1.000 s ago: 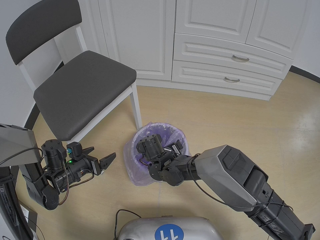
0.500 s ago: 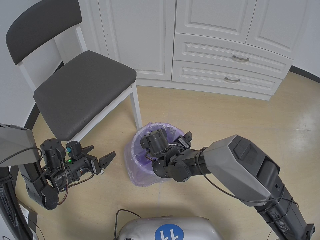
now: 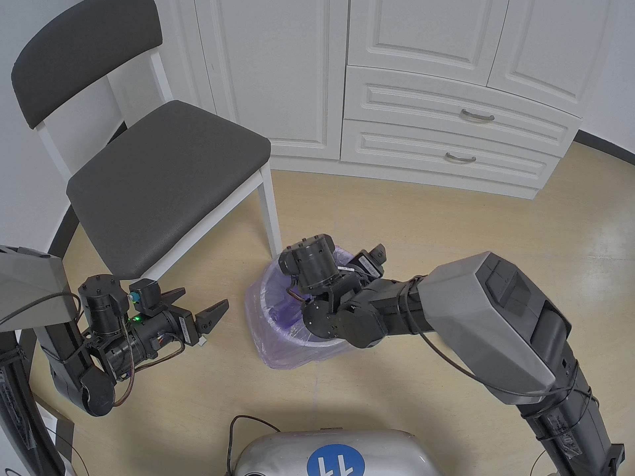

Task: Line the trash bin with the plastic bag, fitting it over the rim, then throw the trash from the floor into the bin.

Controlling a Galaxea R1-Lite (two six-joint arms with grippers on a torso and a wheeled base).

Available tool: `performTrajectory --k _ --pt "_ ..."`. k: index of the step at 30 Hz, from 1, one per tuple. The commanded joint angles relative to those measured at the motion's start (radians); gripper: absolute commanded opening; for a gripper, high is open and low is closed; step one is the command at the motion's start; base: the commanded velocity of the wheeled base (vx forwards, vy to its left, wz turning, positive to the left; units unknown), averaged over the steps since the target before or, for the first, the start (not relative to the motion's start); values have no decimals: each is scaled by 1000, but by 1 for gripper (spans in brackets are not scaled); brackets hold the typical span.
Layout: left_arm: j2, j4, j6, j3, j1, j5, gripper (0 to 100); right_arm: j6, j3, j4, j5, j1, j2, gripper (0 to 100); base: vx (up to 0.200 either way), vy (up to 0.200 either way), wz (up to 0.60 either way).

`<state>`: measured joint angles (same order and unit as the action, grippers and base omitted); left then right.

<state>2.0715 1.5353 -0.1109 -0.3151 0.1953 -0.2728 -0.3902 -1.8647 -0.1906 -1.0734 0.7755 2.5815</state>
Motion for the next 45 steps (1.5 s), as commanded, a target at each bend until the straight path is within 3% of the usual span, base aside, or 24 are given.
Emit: performTrajectory --k 1,8,13,16,19,20,22,26,29,30,31,45 --pt "-2 0 -1 1 1 0 100 37 -135 3 6 21 94 100 0 0 0" --pt "-1 0 -1 -4 1 0 100 100 -135 -4 27 33 137 100 0 0 0" --pt "-2 0 -1 -2 1 0 100 234 -135 -6 178 68 97 100 0 0 0" --pt "-2 0 -1 -4 1 0 100 292 -135 0 308 71 49 100 0 0 0" --pt "-2 0 -1 -5 1 0 100 392 -135 14 487 54 9 100 0 0 0" --pt "-2 0 -1 -5 1 0 100 402 -135 20 503 53 5 100 0 0 0" --pt "-4 2 -1 -7 1 0 100 467 -135 128 576 25 -24 100 0 0 0" --pt "-2 2 -1 -7 3 0 100 640 -135 343 627 -4 -57 100 0 0 0" --pt "-1 2 -3 -7 9 0 100 741 -135 415 725 -21 -86 100 0 0 0" --pt "-1 2 -3 -7 13 1 100 818 -135 465 811 -36 -110 100 0 0 0" --pt "-1 2 -3 -5 13 0 100 843 -135 476 833 -48 -112 100 0 0 0" --pt "9 2 -3 -10 16 0 100 873 -135 473 635 -81 -26 100 0 0 0"
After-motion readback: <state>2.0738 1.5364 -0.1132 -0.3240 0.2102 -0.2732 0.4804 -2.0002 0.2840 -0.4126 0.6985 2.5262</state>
